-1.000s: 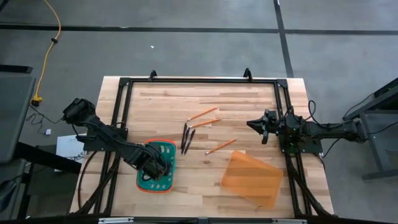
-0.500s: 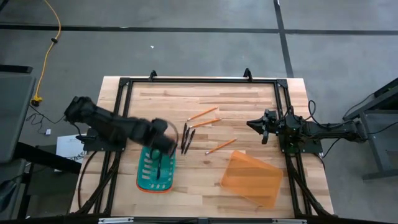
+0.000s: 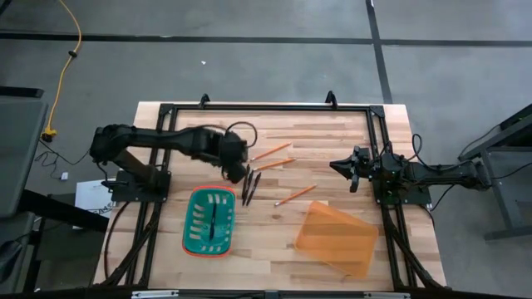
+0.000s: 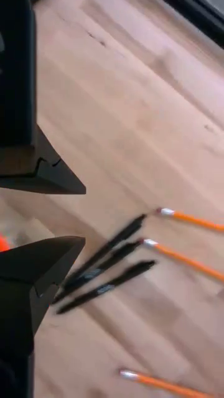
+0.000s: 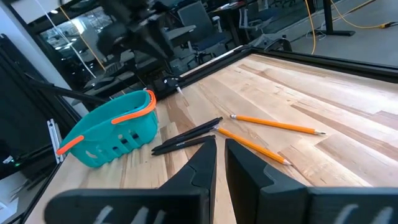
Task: Sort pens & pencils
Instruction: Put the black pen into the green bin
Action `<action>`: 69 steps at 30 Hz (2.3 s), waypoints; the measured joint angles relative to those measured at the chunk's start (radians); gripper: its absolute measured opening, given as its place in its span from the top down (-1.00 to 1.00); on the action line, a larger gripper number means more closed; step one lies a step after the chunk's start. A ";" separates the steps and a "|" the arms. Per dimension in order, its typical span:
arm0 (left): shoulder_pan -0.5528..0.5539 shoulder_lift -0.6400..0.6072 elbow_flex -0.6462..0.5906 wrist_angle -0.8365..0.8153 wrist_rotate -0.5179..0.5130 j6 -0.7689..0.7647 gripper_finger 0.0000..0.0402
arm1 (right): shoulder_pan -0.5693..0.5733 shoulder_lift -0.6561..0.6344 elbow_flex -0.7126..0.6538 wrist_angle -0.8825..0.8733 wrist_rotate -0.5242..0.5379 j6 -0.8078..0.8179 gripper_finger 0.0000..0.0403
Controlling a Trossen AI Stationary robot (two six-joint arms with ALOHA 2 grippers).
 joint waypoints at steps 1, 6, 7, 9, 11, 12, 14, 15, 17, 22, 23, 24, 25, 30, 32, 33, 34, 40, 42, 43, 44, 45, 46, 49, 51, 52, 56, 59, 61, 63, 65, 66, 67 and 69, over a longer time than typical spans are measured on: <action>0.022 0.009 0.000 0.007 0.029 -0.002 0.48 | 0.000 0.000 0.000 0.000 0.000 0.000 0.88; 0.093 0.116 0.000 0.056 0.142 0.023 0.49 | 0.000 0.000 0.000 -0.009 0.000 0.000 0.88; 0.095 0.140 0.000 0.079 0.152 0.038 0.49 | 0.000 -0.001 0.000 -0.013 0.000 0.000 0.88; 0.095 0.185 0.000 0.100 0.170 0.067 0.49 | 0.000 0.001 0.000 -0.016 0.000 0.000 0.88; 0.094 0.229 0.000 0.126 0.174 0.091 0.49 | 0.000 0.000 0.000 -0.023 0.000 0.000 0.88; 0.094 0.251 0.001 0.126 0.177 0.103 0.49 | 0.000 0.001 0.000 -0.027 0.000 0.000 0.88; 0.093 0.293 0.015 0.115 0.179 0.118 0.49 | 0.000 -0.001 0.000 -0.035 0.000 0.000 0.88; 0.094 0.309 0.020 0.104 0.191 0.130 0.49 | 0.000 0.002 0.000 -0.037 0.000 0.000 0.88; 0.091 0.336 0.036 0.095 0.218 0.171 0.49 | 0.000 0.004 0.000 -0.038 0.000 0.000 0.88; 0.078 0.366 0.086 0.098 0.227 0.241 0.49 | 0.000 0.015 0.000 -0.051 -0.001 0.000 0.88; 0.080 0.367 0.091 0.109 0.227 0.240 0.50 | 0.000 0.017 0.000 -0.051 0.000 0.000 0.88; 0.080 0.368 0.093 0.116 0.230 0.237 0.50 | 0.000 0.018 0.000 -0.051 -0.001 0.000 0.88; 0.081 0.369 0.092 0.130 0.234 0.228 0.50 | 0.000 0.018 0.000 -0.051 -0.001 0.000 0.88; 0.081 0.393 0.092 0.165 0.245 0.198 0.50 | 0.000 0.019 0.000 -0.054 -0.001 0.000 0.88; 0.081 0.415 0.089 0.142 0.240 0.190 0.50 | 0.000 0.018 0.000 -0.054 -0.001 0.000 0.88; 0.080 0.423 0.089 0.142 0.236 0.189 0.50 | 0.000 0.018 0.000 -0.054 -0.001 0.000 0.88; 0.080 0.431 0.090 0.147 0.236 0.187 0.50 | 0.000 0.019 0.000 -0.054 -0.001 0.000 0.88; 0.081 0.477 0.090 0.146 0.227 0.184 0.50 | 0.000 0.019 0.000 -0.056 -0.001 0.000 0.88; 0.081 0.489 0.090 0.147 0.222 0.184 0.50 | 0.000 0.019 0.000 -0.056 -0.001 0.000 0.88; 0.081 0.494 0.090 0.146 0.223 0.184 0.50 | 0.000 0.019 0.000 -0.056 -0.001 0.000 0.88; 0.081 0.500 0.090 0.145 0.223 0.184 0.50 | 0.000 0.019 0.000 -0.056 -0.001 0.000 0.88; 0.081 0.505 0.090 0.147 0.222 0.184 0.50 | 0.000 0.019 0.000 -0.056 -0.001 0.000 0.88; 0.081 0.508 0.090 0.149 0.222 0.184 0.50 | 0.000 0.019 0.000 -0.056 -0.001 0.000 0.88; 0.081 0.510 0.090 0.149 0.222 0.185 0.49 | 0.000 0.019 0.000 -0.056 -0.001 0.000 0.88; 0.081 0.510 0.090 0.147 0.217 0.185 0.49 | 0.000 0.019 0.000 -0.056 -0.001 0.000 0.88; 0.081 0.510 0.090 0.143 0.216 0.186 0.49 | 0.000 0.019 0.000 -0.056 -0.001 0.000 0.88; 0.081 0.510 0.090 0.144 0.216 0.186 0.49 | 0.000 0.019 0.000 -0.056 -0.001 0.000 0.88; 0.081 0.510 0.090 0.155 0.216 0.186 0.49 | 0.000 0.019 0.000 -0.056 -0.001 0.000 0.88; 0.081 0.510 0.090 0.160 0.216 0.186 0.49 | 0.000 0.019 0.000 -0.056 0.000 0.000 0.88; 0.081 0.510 0.090 0.160 0.216 0.187 0.49 | 0.000 0.019 0.000 -0.056 0.000 0.000 0.88; 0.081 0.510 0.090 0.160 0.216 0.187 0.49 | 0.000 0.019 0.000 -0.056 0.000 0.000 0.88; 0.081 0.511 0.090 0.160 0.216 0.187 0.49 | 0.000 0.019 0.000 -0.056 0.000 0.000 0.88; 0.081 0.517 0.090 0.161 0.218 0.187 0.49 | 0.000 0.019 0.000 -0.056 0.000 0.000 0.88; 0.081 0.520 0.092 0.152 0.220 0.187 0.49 | 0.000 0.019 0.000 -0.056 0.000 0.000 0.88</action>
